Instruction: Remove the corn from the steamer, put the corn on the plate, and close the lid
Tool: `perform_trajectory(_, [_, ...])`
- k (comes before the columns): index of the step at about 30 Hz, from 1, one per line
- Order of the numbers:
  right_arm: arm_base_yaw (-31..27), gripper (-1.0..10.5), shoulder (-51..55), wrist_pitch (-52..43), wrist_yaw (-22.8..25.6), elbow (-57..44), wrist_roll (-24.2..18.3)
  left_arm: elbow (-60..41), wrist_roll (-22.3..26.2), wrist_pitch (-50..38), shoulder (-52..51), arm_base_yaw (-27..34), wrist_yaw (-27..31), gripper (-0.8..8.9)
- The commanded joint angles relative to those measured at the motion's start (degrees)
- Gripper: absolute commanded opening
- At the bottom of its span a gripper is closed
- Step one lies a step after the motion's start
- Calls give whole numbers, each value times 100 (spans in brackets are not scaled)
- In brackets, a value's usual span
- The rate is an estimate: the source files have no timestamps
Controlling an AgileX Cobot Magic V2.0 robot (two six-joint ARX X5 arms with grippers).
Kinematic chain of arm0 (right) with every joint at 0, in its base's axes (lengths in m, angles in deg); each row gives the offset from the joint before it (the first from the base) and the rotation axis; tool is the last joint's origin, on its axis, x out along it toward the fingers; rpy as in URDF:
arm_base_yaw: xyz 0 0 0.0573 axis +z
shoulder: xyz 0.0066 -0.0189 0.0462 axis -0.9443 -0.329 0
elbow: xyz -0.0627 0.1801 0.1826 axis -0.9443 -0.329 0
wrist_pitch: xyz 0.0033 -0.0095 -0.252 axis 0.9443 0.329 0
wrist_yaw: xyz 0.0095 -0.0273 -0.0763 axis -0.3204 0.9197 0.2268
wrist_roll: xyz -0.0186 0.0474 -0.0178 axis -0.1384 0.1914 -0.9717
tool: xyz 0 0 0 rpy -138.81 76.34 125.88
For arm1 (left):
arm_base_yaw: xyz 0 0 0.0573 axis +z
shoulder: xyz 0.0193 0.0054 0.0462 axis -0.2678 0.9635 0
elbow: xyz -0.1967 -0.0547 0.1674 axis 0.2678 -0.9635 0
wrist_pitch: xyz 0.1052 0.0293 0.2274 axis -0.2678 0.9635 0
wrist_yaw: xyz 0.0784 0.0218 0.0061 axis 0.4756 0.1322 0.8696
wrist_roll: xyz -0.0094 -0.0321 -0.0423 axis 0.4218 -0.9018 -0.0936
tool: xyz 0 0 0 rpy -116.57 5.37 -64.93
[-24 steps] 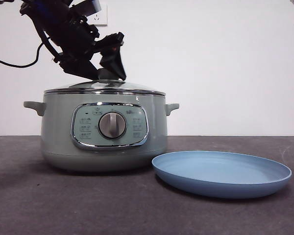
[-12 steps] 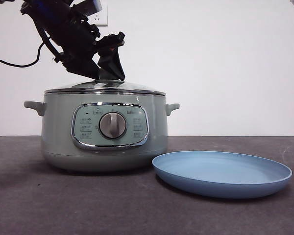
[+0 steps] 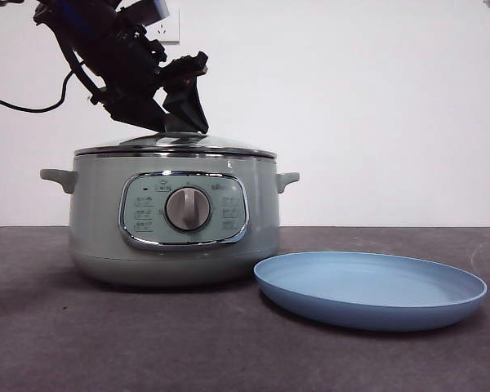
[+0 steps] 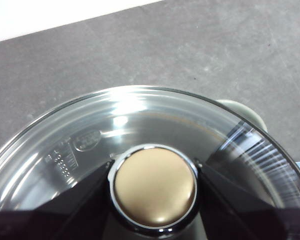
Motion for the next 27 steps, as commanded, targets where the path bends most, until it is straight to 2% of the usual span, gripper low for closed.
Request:
perform_trajectory(1, [13, 599, 2, -15, 2, 4, 37, 4, -210, -267, -302, -28, -153, -8])
perform_trajectory(9, [13, 599, -7, -61, 2, 4, 35, 2, -212, -179, -944, -28, -160, -8])
perform_trajectory(15, [13, 599, -140, -210, -22, 7, 46, 2, -210, 407, -1882, -26, -157, -8])
perform_trajectory(20, [225, 599, -424, -776, -46, 7, 420, 4, -212, 1239, -2896, -26, -164, -8])
perform_trajectory(27, [942, 598, -1266, -1888, 57, 197, 942, 2, -236, 2540, -4079, -26, -131, -8])
